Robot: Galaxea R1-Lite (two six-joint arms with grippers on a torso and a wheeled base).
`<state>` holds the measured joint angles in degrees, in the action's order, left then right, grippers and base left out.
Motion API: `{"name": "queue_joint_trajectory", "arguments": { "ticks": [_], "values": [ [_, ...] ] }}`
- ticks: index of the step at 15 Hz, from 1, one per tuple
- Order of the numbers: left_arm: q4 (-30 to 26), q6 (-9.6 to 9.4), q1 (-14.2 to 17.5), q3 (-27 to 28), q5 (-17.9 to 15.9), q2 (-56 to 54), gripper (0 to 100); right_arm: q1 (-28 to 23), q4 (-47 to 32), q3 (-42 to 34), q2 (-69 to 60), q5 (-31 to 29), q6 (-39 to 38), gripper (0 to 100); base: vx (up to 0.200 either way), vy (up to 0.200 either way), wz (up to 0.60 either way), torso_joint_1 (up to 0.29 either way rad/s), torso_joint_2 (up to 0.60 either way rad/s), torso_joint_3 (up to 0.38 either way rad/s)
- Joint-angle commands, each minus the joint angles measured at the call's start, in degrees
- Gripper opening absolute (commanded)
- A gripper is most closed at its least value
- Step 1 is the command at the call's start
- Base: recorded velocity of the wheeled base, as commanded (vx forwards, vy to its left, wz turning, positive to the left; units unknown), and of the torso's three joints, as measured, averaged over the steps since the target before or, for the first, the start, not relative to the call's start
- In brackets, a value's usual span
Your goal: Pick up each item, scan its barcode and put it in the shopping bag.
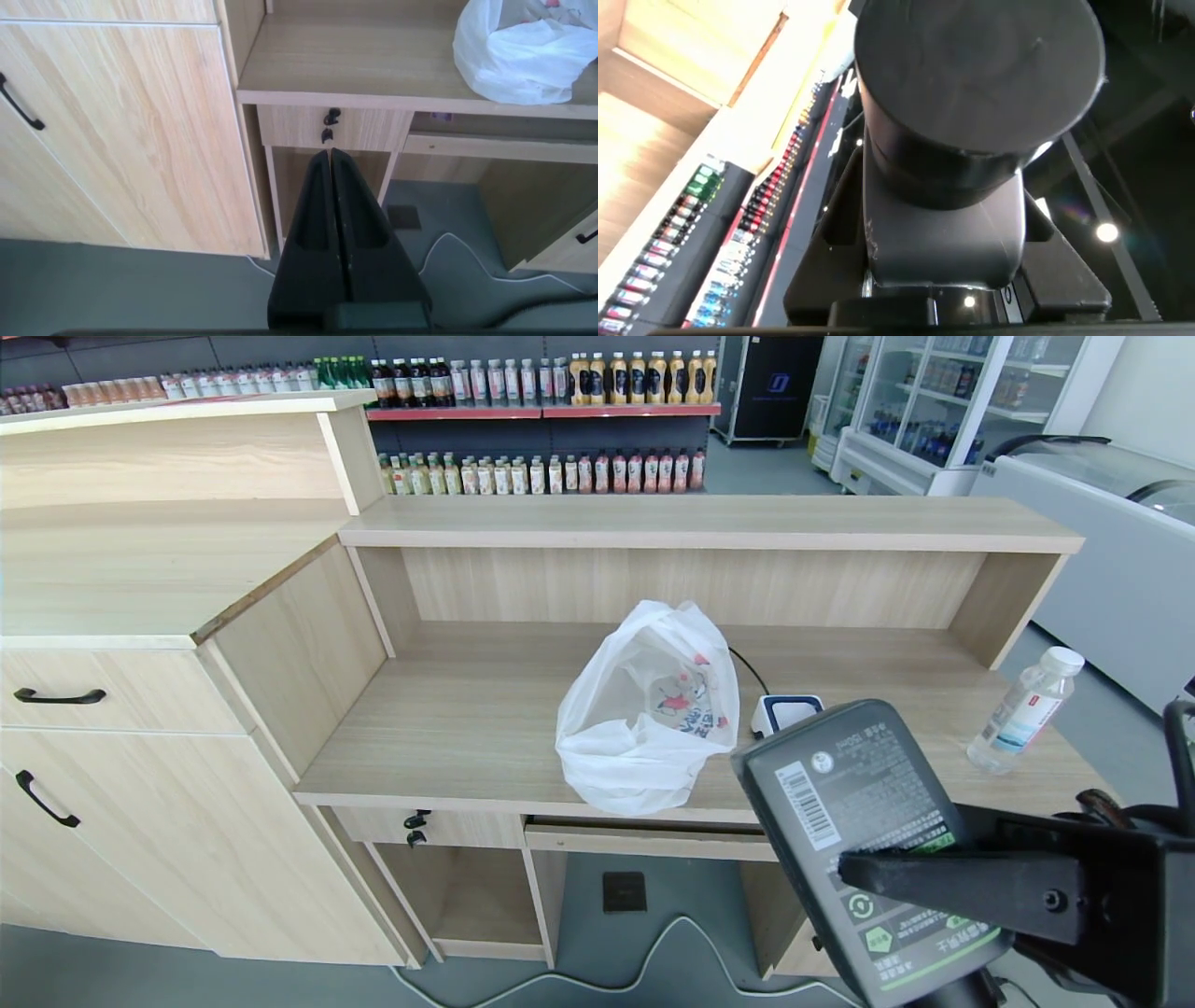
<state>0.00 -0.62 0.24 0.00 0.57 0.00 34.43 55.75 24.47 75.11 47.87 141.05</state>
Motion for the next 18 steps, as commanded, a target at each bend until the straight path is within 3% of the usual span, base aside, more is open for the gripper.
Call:
{"name": "queue_joint_trajectory", "arguments": {
  "ticks": [1, 3, 5, 6, 8, 11, 13, 16, 18],
  "values": [
    [0.0, 0.01, 0.0, 0.0, 0.0, 0.0, 0, 0.0, -0.3, 0.0, 0.2, 0.0, 0.0, 0, 0.000, 0.000, 0.00, 0.000, 0.00, 0.000],
    [0.0, 0.01, -0.1, 0.0, 0.0, 0.0, 0, -0.1, -0.6, 0.2, 0.0, 0.0, -0.3, 0, 0.000, 0.000, 0.00, 0.000, 0.00, 0.000],
    [0.0, 0.01, 0.0, 0.0, 0.0, 0.0, 0, -4.1, -2.2, 1.4, 0.9, -3.7, -12.1, 0, 0.000, 0.000, 0.00, 0.000, 0.00, 0.000],
    [0.0, 0.01, 0.0, 0.0, 0.0, 0.0, 0, -12.0, -8.6, 1.5, 0.2, -8.3, -28.4, 0, 0.000, 0.000, 0.00, 0.000, 0.00, 0.000],
    [0.0, 0.01, 0.0, 0.0, 0.0, 0.0, 0, -21.7, -21.0, 3.6, -5.3, -16.3, -49.5, 0, 0.000, 0.000, 0.00, 0.000, 0.00, 0.000],
    [0.0, 0.01, 0.0, 0.0, 0.0, 0.0, 0, -40.8, -22.6, 6.5, -6.6, -17.3, -78.6, 0, 0.000, 0.000, 0.00, 0.000, 0.00, 0.000],
    [0.0, 0.01, 0.0, 0.0, 0.0, 0.0, 0, -49.1, -28.5, 5.0, -8.7, -18.3, -94.0, 0, 0.000, 0.000, 0.00, 0.000, 0.00, 0.000],
    [0.0, 0.01, 0.0, 0.0, 0.0, 0.0, 0, -57.6, -32.6, 3.6, -7.4, -18.7, -99.7, 0, 0.000, 0.000, 0.00, 0.000, 0.00, 0.000],
    [0.0, 0.01, 0.0, 0.0, 0.0, 0.0, 0, -59.3, -35.4, 3.2, -8.0, -18.6, -104.0, 0, 0.000, 0.000, 0.00, 0.000, 0.00, 0.000]
  ]
}}
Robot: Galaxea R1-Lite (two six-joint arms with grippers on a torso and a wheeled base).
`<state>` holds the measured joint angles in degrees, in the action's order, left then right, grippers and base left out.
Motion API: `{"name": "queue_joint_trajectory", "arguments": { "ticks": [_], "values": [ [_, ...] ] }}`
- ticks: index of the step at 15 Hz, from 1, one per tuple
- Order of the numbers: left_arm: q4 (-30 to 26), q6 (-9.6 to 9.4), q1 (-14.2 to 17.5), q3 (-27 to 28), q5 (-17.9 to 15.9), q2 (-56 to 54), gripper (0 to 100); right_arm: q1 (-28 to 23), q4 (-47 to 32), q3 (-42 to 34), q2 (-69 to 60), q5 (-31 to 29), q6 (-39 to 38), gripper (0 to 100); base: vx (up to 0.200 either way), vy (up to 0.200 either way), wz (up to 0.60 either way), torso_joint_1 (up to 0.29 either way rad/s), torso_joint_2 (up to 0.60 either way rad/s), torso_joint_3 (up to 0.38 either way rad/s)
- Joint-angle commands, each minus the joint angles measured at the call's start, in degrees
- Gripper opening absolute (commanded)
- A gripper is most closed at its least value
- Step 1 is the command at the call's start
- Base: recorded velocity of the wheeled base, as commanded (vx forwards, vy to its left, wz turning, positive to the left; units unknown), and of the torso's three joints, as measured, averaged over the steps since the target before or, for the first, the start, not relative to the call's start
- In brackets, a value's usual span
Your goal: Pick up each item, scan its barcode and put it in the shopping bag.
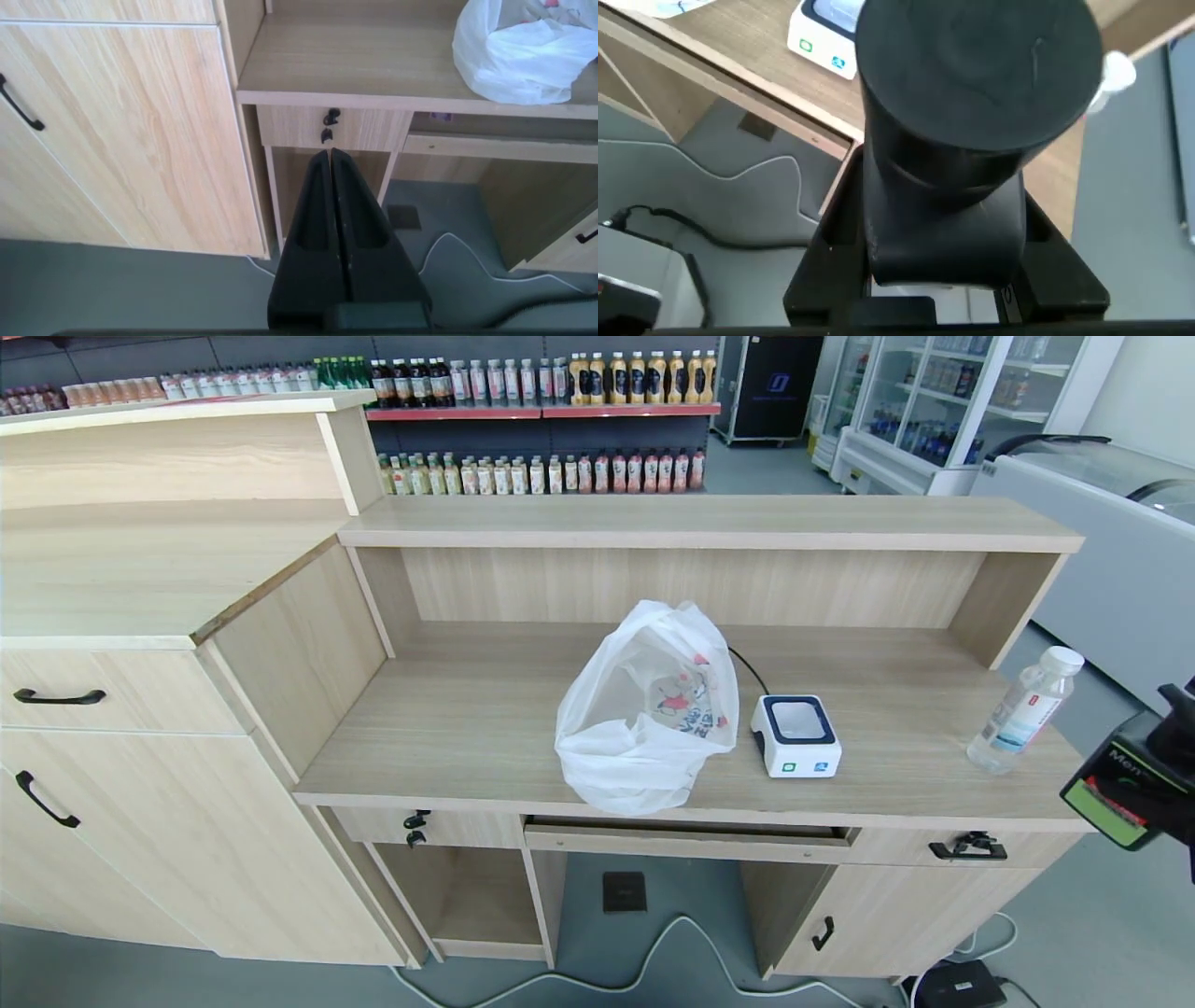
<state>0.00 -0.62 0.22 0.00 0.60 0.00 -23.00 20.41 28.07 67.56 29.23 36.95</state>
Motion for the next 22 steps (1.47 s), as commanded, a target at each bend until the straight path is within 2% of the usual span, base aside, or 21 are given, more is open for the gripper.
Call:
{"name": "queue_joint_trajectory", "arguments": {
  "ticks": [1, 3, 4, 5, 6, 7, 8, 9, 12, 16, 17, 22],
  "values": [
    [0.0, 0.01, 0.0, 0.0, 0.0, 0.0, 0, -2.2, -0.1, 0.1, 0.1, 0.0, -1.9, 0, 0.000, 0.000, 0.00, 0.000, 0.00, 0.000],
    [0.0, 0.01, 0.0, 0.0, 0.0, 0.0, 0, -2.1, 0.8, 0.5, 1.2, 0.1, -4.3, 0, 0.000, 0.000, 0.30, 0.004, 0.00, 0.001],
    [0.0, 0.01, 0.0, 0.0, 0.0, 0.0, 0, -2.0, 1.7, 1.5, 1.3, -0.1, -10.4, 0, 0.000, 0.000, 0.60, 0.002, 0.00, 0.002],
    [0.0, 0.01, 0.0, 0.0, 0.0, 0.0, 0, -1.4, 2.5, 4.2, 2.8, -2.3, -14.2, 0, 0.000, 0.000, 0.60, 0.002, 0.00, -0.002],
    [0.0, 0.01, 0.0, 0.0, 0.0, 0.0, 0, 0.7, 3.0, 8.7, 5.5, -6.6, -18.7, 0, 0.000, 0.000, 0.60, -0.002, 0.00, 0.002],
    [0.0, 0.01, 0.0, 0.0, 0.0, 0.0, 0, 3.1, 3.0, 12.0, 7.8, -8.4, -23.5, 0, 0.000, 0.000, 0.60, 0.007, 0.01, 0.002],
    [0.0, 0.01, 0.0, 0.0, 0.0, 0.0, 0, 6.5, 2.9, 19.4, 14.5, -8.8, -36.0, 0, 0.000, 0.000, 0.60, 0.002, 0.00, 0.007],
    [0.0, 0.01, 0.0, 0.0, 0.0, 0.0, 0, 6.6, 3.0, 23.2, 20.2, -8.8, -38.6, 0, 0.000, 0.000, 0.00, 0.000, 0.00, 0.000],
    [0.0, 0.01, 0.0, 0.0, 0.0, 0.0, 0, 7.5, 3.9, 27.6, 31.8, -8.1, -47.0, 0, 0.000, 0.000, 0.00, 0.000, 0.00, 0.000],
    [0.0, 0.01, 0.0, 0.0, 0.0, 0.0, 0, 7.6, 3.0, 33.2, 38.8, 1.5, -55.8, 0, 0.000, 0.000, 0.00, 0.000, 0.00, 0.000],
    [0.0, 0.01, 0.0, 0.0, 0.0, 0.0, 0, 6.9, 3.0, 34.5, 39.9, 8.7, -57.9, 0, 0.000, 0.000, 0.00, 0.000, 0.00, 0.000],
    [0.0, 0.01, 0.0, 0.0, 0.0, 0.0, 0, 6.5, 3.0, 41.7, 47.4, 13.5, -57.6, 0, 0.000, 0.000, 0.00, 0.000, 0.00, 0.000]
  ]
}}
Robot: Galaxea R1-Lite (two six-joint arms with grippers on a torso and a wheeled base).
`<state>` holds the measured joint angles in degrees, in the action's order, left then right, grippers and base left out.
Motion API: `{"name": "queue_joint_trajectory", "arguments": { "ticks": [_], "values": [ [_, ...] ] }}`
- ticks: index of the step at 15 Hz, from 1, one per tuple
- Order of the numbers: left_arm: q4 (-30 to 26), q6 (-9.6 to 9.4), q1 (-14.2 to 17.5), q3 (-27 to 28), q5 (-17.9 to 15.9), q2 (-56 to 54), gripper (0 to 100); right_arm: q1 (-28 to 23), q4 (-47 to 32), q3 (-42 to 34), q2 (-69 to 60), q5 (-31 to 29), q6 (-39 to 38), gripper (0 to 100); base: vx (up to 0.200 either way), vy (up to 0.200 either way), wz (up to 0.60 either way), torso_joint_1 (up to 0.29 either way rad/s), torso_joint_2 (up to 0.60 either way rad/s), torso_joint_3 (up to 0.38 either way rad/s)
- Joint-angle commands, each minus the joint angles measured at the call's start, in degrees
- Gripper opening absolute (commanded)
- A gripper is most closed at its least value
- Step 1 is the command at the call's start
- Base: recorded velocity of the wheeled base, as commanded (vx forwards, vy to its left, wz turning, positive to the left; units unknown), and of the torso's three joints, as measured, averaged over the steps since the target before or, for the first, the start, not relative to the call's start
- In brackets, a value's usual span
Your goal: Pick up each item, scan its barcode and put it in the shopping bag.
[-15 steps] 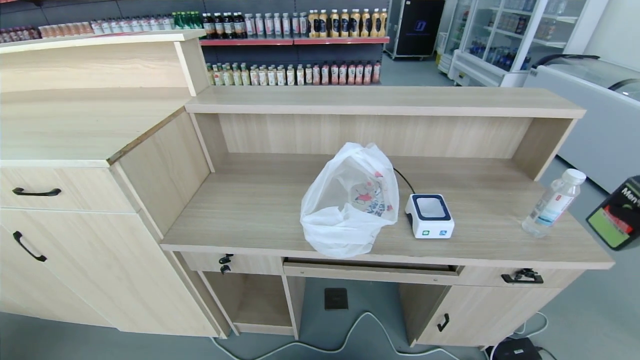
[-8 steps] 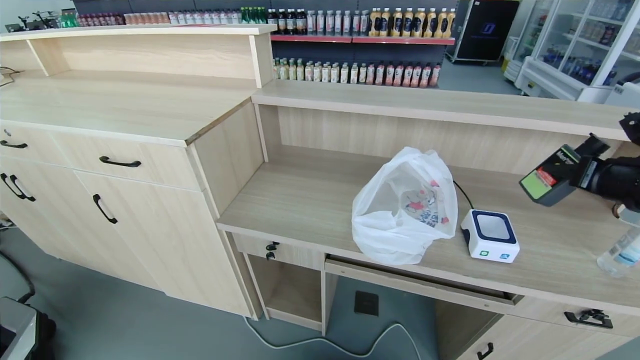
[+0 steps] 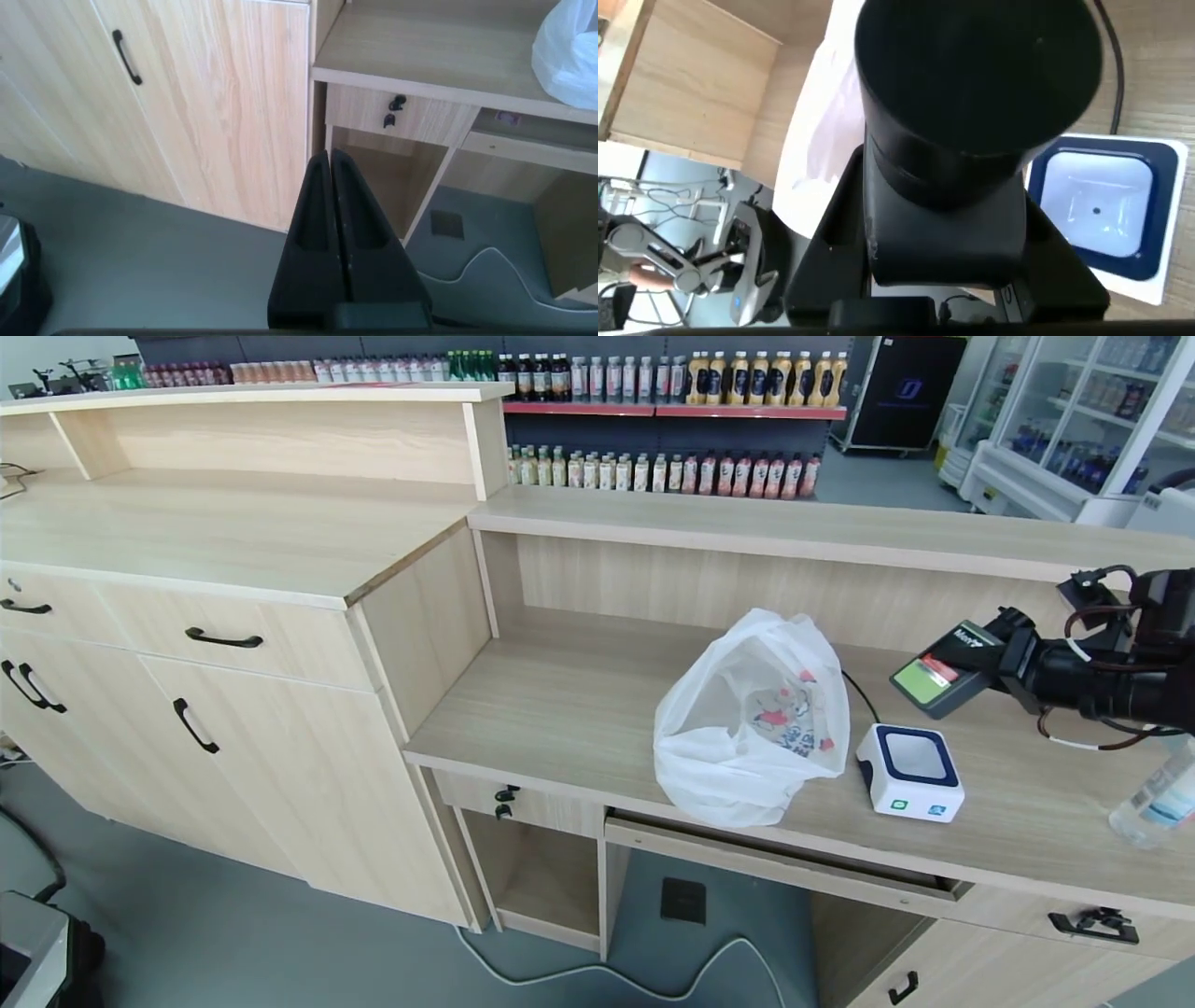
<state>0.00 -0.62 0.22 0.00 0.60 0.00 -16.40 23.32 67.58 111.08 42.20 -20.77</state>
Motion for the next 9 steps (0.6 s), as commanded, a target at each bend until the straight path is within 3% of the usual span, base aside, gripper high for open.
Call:
{"name": "queue_joint_trajectory", "arguments": {
  "ticks": [1, 5, 9],
  "values": [
    [0.0, 0.01, 0.0, 0.0, 0.0, 0.0, 0, -0.1, 0.2, 3.4, 4.8, 1.9, 0.1, 0, 0.000, 0.000, 0.00, 0.000, 0.00, 0.000],
    [0.0, 0.01, 0.0, 0.0, 0.0, 0.0, 0, 0.0, 0.2, 4.5, 7.3, 5.0, 0.1, 0, 0.000, 0.000, 0.00, 0.000, 0.00, 0.000],
    [0.0, 0.01, 0.0, 0.0, 0.0, 0.0, 0, 1.3, 0.3, 4.8, 10.1, 4.5, 1.3, 0, 0.000, 0.000, 0.00, 0.000, 0.00, 0.000]
  ]
}}
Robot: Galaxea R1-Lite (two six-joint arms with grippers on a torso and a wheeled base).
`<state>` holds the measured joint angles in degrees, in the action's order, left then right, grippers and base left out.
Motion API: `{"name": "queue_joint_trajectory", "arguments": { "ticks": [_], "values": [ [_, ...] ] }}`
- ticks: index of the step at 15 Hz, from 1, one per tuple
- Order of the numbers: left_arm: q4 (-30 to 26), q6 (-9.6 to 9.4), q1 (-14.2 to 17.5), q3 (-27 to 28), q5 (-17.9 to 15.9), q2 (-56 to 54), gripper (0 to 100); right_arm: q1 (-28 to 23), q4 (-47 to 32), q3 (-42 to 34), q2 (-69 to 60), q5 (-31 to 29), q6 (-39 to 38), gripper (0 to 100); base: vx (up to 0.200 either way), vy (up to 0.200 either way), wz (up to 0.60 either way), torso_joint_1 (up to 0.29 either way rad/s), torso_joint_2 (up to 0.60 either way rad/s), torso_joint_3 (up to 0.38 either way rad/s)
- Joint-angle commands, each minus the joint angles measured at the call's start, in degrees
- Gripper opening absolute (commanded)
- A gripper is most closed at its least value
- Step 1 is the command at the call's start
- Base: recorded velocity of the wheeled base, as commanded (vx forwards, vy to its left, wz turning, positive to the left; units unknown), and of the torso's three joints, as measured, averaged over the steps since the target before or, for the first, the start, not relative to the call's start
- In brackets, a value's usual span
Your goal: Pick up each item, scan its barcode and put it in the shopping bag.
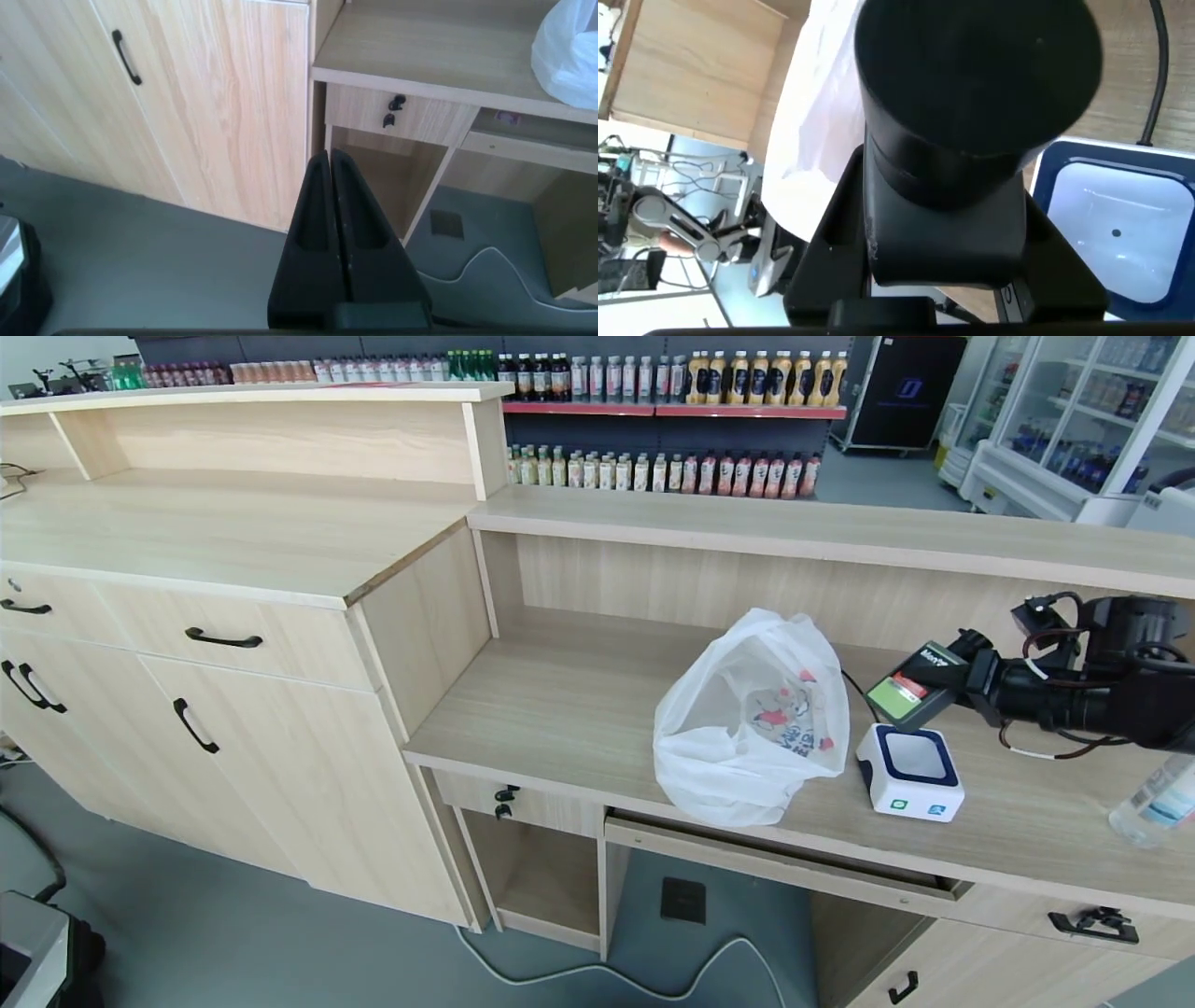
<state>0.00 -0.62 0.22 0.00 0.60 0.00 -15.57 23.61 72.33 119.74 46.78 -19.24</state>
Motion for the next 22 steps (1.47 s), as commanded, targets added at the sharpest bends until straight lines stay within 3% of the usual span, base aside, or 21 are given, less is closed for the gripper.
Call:
{"name": "queue_joint_trajectory", "arguments": {
  "ticks": [1, 18, 22],
  "values": [
    [0.0, 0.01, 0.0, 0.0, 0.0, 0.0, 0, 0.5, 0.0, -0.2, 2.1, -0.1, 2.0, 0, 0.000, 0.000, 0.00, 0.000, 0.00, 0.000],
    [0.0, 0.01, 0.0, 0.0, 0.0, 0.0, 0, 4.3, 1.0, 4.1, 8.4, -5.2, 4.4, 0, 0.000, 0.000, 0.00, 0.000, 0.00, 0.000],
    [0.0, 0.01, 0.0, 0.0, 0.0, 0.0, 0, 4.5, 0.9, 3.8, 6.9, -8.7, 4.9, 0, 0.000, 0.000, 0.00, 0.000, 0.00, 0.000]
  ]
}}
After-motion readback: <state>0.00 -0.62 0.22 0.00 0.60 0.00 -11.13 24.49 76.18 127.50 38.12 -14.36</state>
